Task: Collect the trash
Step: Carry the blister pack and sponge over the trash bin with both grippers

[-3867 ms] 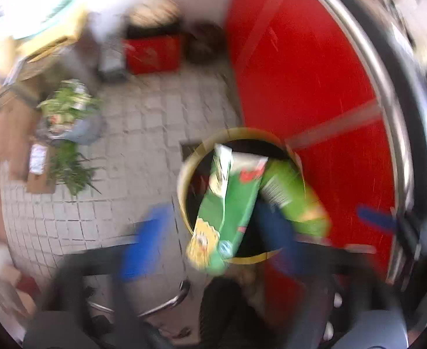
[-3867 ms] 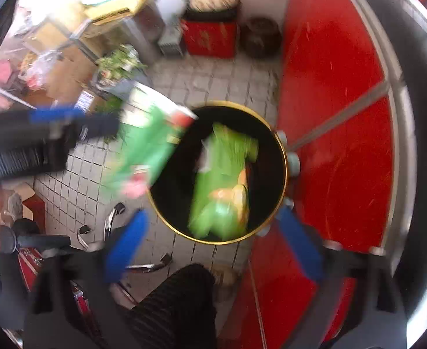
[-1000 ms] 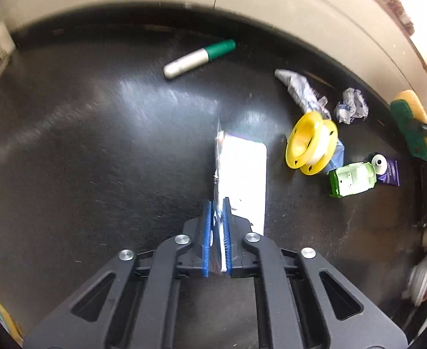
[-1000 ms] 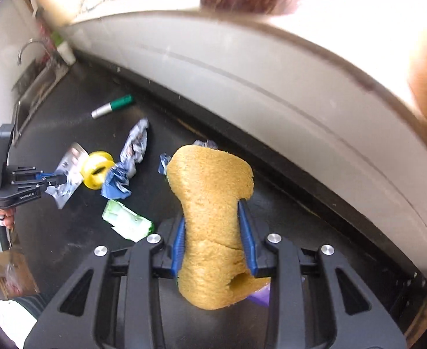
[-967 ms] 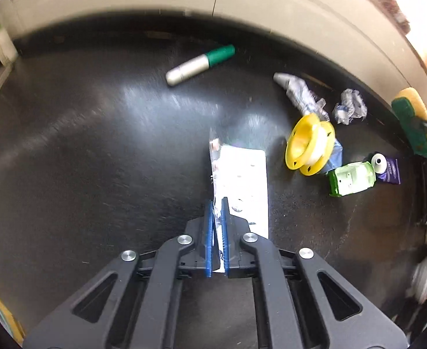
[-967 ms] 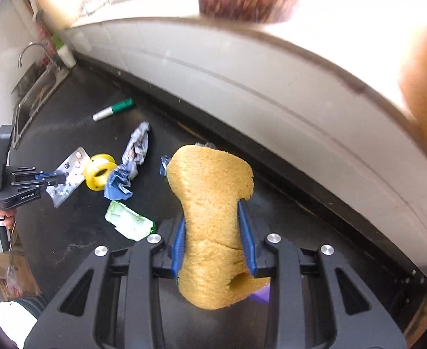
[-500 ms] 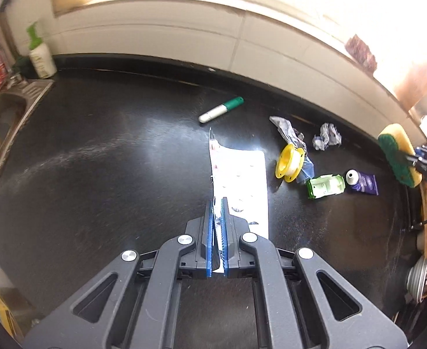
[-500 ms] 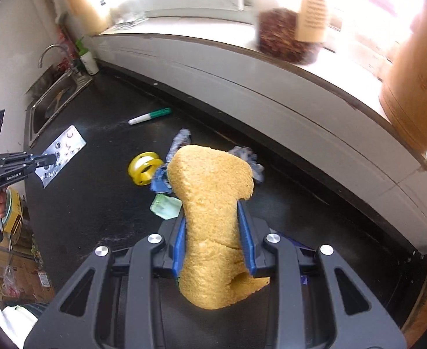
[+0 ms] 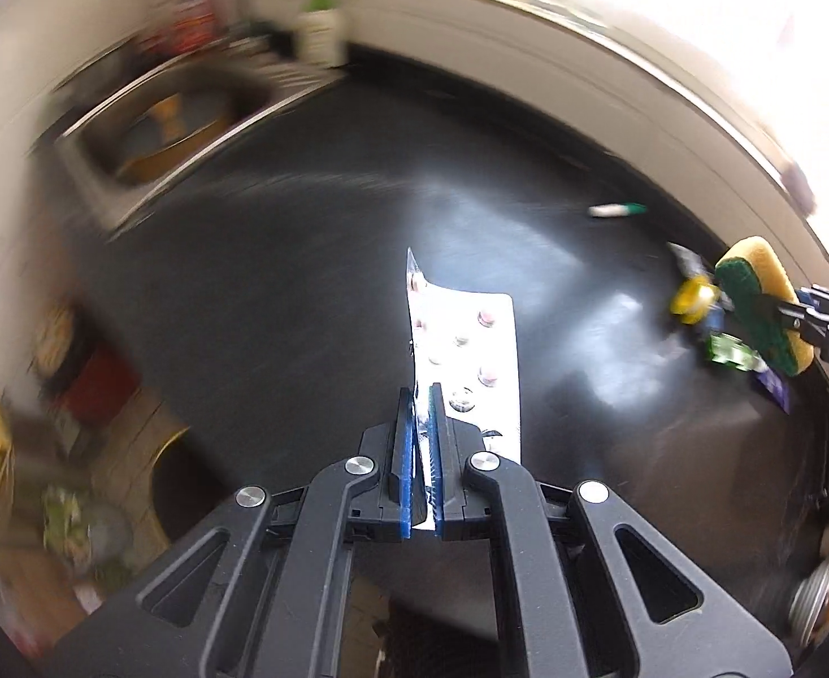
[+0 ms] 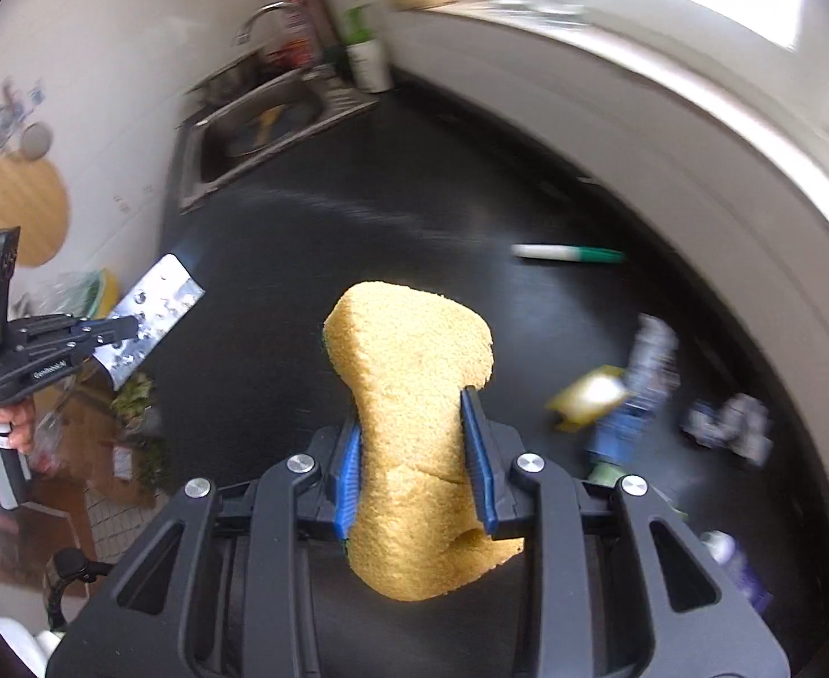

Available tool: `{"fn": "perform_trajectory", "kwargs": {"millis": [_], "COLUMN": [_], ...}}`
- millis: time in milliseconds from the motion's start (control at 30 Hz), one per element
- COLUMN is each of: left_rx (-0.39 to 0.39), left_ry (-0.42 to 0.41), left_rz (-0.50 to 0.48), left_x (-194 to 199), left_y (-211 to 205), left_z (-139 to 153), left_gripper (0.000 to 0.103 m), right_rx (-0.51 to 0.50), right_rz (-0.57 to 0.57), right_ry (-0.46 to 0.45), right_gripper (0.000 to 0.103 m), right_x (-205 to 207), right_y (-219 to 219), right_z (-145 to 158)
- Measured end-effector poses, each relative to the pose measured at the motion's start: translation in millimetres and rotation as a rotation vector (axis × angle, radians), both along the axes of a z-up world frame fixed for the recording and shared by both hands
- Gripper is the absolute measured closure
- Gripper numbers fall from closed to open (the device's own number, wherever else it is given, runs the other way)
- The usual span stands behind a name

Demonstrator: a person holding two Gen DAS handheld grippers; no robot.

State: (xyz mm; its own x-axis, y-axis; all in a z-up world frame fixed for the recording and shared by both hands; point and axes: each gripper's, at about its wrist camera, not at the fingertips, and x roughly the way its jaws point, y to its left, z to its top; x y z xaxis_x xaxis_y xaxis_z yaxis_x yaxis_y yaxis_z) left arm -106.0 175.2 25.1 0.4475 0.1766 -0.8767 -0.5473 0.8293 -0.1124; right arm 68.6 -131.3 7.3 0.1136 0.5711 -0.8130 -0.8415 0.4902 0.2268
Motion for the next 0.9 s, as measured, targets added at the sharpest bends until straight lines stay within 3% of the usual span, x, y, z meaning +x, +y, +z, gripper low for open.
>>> {"fn": "perform_trajectory", "kwargs": {"millis": [300, 433, 567, 767, 900], "left_rx": [-0.045, -0.054, -0.082, -0.118, -0.208], "left_ry": [0.068, 0.108, 0.129, 0.136, 0.113], "left_rz": [0.355, 0.438, 0.502, 0.544, 0.6], "left_x": [-154.4, -200.5, -230.3, -242.8, -252.4], "left_y": [44.9, 51.8, 64.0, 98.7, 117.1], "left_z": [-17.3, -27.5, -47.8, -88.9, -130.8], "left_gripper": [0.099, 0.099, 0.099, 0.099, 0.099], "right_rx": [0.018, -0.01, -0.049, -0.155, -0.201], "right_rz": [0.358, 0.482, 0.535, 0.577, 0.571], "right_ry": [0.121, 0.116, 0.165, 0.152, 0.187], "right_gripper": [0.071, 0.071, 0.071, 0.071, 0.071], "right_x": [-128.8, -185.9, -228.3, -273.7, -291.1], "right_y": [154.1, 202.6, 241.2, 301.2, 343.2], "right_z": [-17.1, -24.2, -41.6, -82.2, -119.0]}}
